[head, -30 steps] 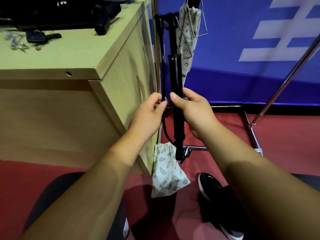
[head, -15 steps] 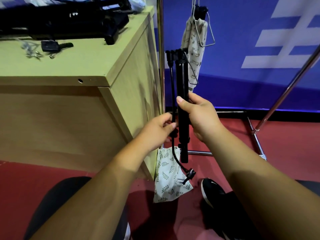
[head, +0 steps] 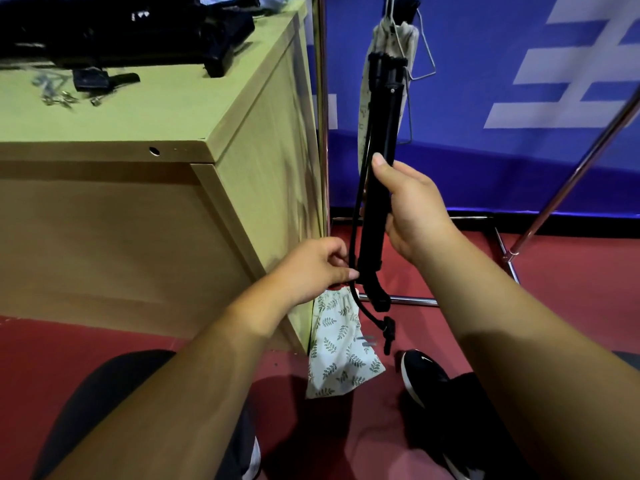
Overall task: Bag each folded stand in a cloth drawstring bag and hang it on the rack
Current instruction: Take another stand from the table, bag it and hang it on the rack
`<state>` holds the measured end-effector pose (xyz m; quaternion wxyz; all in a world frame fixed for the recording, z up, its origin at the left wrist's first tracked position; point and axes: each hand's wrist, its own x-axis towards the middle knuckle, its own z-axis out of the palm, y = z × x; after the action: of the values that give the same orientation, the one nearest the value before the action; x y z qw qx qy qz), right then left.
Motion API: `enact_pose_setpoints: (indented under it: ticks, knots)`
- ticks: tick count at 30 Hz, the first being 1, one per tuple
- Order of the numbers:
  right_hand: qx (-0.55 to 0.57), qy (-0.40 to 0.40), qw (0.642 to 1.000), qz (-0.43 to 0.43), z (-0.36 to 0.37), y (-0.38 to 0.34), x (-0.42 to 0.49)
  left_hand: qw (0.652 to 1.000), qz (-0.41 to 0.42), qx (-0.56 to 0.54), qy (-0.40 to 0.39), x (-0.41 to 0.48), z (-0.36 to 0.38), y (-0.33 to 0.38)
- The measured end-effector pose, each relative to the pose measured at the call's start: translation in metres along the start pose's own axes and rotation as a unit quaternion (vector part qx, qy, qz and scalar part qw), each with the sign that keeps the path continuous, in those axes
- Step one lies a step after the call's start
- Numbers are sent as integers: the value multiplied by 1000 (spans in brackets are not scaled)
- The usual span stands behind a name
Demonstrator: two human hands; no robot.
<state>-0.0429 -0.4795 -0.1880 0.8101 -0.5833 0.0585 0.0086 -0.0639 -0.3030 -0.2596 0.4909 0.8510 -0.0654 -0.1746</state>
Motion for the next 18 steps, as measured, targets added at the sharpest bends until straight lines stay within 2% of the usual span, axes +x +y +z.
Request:
enact_pose_setpoints:
  ticks: [3,14,18]
  knots:
    - [1,10,1000,-8,1,3,1,998,-18,-49,-28,-1,1,1]
    - [-28,15,999,-11,-3,3,3,991,-46,-92,-83,-3,-9,5]
    - [-19,25,1000,-2,-2,1,0,990,-56,-104,-81,-6,-9,6]
